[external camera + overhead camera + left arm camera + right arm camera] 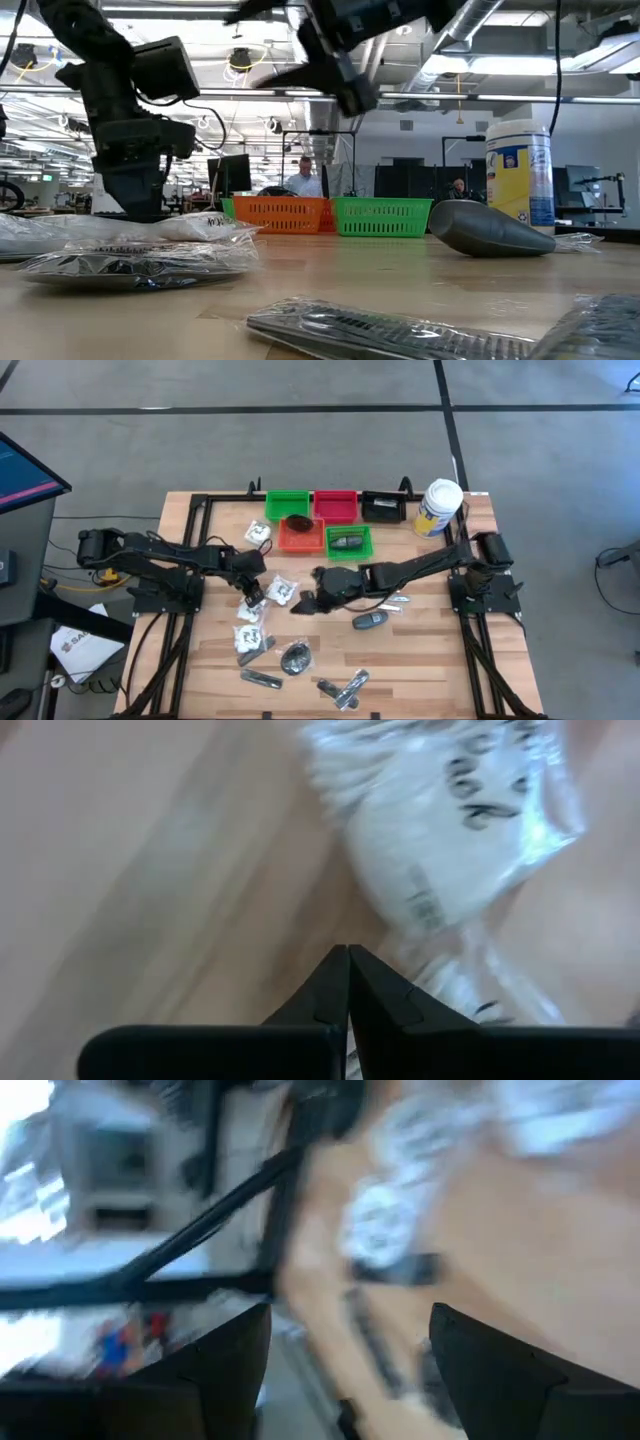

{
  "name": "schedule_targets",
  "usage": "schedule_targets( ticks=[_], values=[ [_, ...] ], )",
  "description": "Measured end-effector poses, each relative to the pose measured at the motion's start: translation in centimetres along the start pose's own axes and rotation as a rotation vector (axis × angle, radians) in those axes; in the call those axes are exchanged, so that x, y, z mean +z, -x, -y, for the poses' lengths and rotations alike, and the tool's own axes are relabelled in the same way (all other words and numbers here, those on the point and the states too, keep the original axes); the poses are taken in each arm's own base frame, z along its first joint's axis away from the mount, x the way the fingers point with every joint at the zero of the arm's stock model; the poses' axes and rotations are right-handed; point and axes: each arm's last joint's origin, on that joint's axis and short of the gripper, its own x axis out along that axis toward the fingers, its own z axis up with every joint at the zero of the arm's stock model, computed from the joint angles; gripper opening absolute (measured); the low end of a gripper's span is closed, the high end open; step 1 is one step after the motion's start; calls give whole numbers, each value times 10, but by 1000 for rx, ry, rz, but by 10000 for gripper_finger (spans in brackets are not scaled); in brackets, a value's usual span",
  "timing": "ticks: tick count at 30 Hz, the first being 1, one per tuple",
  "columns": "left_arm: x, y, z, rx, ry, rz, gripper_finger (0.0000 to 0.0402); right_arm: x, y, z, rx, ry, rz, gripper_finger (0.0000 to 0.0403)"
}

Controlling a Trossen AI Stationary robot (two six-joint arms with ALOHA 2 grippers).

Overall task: Pick & Place Travel size toiletries
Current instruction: Put the vanity pack into the green bin

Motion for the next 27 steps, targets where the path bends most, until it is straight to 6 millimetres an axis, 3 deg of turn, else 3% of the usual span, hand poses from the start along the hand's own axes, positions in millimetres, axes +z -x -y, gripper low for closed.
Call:
schedule_targets(
  ticks=[5, 14, 21, 27],
  values=[
    [-2, -7, 11, -44, 1, -4, 0, -4, -6, -3, 69, -16, -27, 265],
    [-5, -27, 45, -225, -9, -6, 0, 1, -6, 8, -27, -122, -29, 265],
    [-12, -21, 49, -201, -25, 8, 0, 0, -6, 6, -8, -87, -34, 265],
    [-6, -8, 49, -191, -10, 112, 0, 2, -6, 7, -9, -89, -32, 265]
  ],
)
